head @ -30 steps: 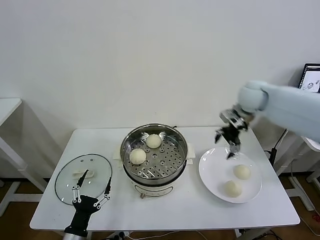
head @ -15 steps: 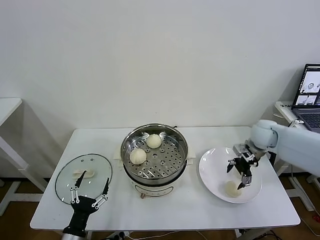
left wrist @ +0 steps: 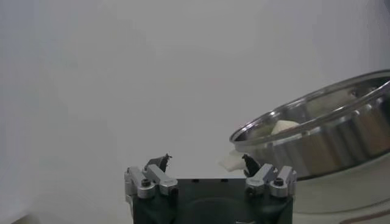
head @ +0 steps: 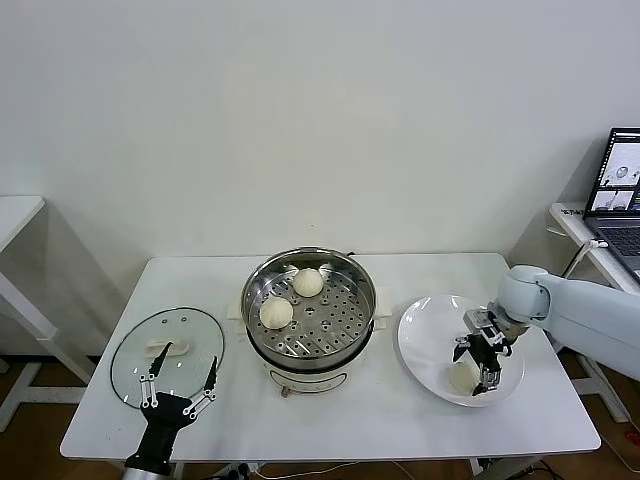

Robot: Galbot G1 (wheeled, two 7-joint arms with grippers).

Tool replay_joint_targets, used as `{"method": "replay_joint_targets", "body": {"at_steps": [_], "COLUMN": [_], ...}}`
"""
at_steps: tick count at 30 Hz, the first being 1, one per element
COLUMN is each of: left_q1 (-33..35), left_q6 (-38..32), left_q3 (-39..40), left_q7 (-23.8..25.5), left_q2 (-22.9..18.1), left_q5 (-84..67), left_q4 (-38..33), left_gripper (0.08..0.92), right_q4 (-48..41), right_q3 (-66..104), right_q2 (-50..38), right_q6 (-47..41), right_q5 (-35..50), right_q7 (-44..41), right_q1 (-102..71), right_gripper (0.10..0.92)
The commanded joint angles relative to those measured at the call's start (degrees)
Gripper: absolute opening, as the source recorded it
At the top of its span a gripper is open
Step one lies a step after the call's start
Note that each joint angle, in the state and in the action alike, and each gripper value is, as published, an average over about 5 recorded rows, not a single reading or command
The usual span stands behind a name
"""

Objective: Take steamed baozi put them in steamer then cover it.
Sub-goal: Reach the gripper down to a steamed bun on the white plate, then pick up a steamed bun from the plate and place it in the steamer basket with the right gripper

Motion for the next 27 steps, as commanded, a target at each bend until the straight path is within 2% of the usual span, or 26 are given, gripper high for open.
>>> {"method": "replay_joint_targets", "body": {"at_steps": [1,5,13,19,23,27], "left_q1": [-0.01,-0.16,-0.59,-0.83,-0.79,-0.66], "left_q6": [-0.03,0.00,0.14,0.23,0.19,0.14], "left_q3": [-0.01,0.14,0.50,0.98,1.01,0.95], "left_q7": [-0.02,-0.02,-0.02,-0.02,-0.01,-0.01], "left_q2": [-0.05,-0.08,0.21,0.32,0.44,0.41], "left_q5": [-0.01,-0.01,-0.04,-0.07,-0.08,-0.10], "left_q4": [-0.02,0.00,0.17,-0.02,-0.05,-0.28], "left_gripper": [0.823,0.823,0.823,0.823,0.823,0.823], "right_q4": [0.07,0.97,3.99,5.90,6.94,9.92], "right_q3": [1.16,0.91,0.73,-3.58,-2.89,-2.15], "right_q2": [-0.36,-0.60,0.77,8.86,16.21,22.47], "right_q6": [-0.14,-0.19,4.67,15.61,24.47,29.27], "right_q5": [-1.02,-0.82,-1.43,1.63,1.54,-0.83], "right_q7": [0.75,0.61,-4.99,-9.08,-9.33,-8.32], "right_q1": [-1.81,0.27,14.81,31.61,36.06,37.05], "right_gripper": [0.714,0.660,0.647,0.659,0.673,0.675]}}
